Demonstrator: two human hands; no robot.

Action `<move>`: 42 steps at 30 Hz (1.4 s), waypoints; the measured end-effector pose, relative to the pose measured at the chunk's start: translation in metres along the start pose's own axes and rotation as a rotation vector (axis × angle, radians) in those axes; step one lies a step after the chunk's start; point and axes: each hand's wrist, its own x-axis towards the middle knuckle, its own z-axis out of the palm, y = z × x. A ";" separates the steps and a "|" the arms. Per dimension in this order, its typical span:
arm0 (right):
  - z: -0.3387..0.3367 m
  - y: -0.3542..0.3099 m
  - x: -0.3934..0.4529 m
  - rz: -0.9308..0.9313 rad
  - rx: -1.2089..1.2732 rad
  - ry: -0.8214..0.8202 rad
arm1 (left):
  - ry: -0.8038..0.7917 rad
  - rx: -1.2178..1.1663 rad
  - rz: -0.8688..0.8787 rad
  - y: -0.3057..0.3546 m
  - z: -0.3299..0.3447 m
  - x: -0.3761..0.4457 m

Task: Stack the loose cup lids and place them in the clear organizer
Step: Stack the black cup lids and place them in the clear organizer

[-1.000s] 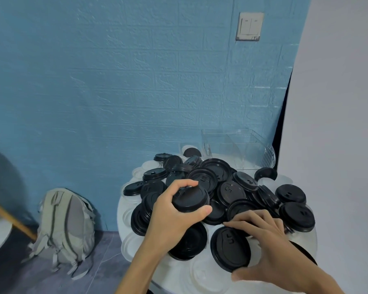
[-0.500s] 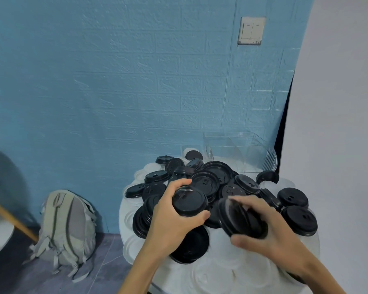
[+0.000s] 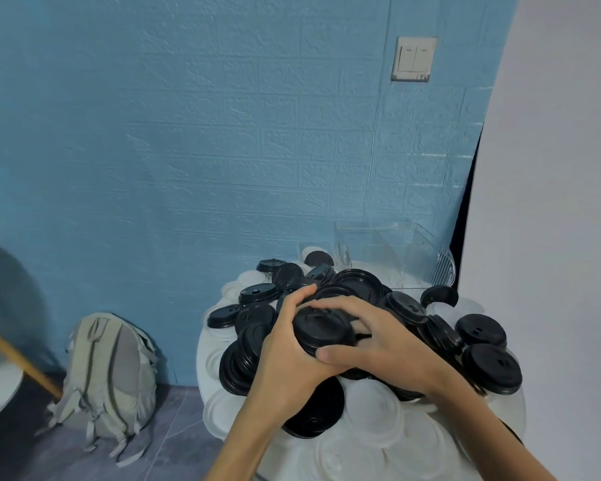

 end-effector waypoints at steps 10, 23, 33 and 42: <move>0.002 -0.002 -0.001 0.129 0.336 0.017 | 0.011 -0.010 0.029 0.007 0.004 0.002; 0.003 0.011 0.007 0.315 0.766 0.123 | 0.051 0.022 0.052 0.009 0.009 0.000; 0.006 0.012 0.010 0.341 0.763 0.175 | 0.009 -0.026 0.037 0.011 0.008 -0.001; -0.033 -0.009 -0.019 0.263 0.391 0.249 | 0.057 -0.039 0.015 0.009 0.008 -0.002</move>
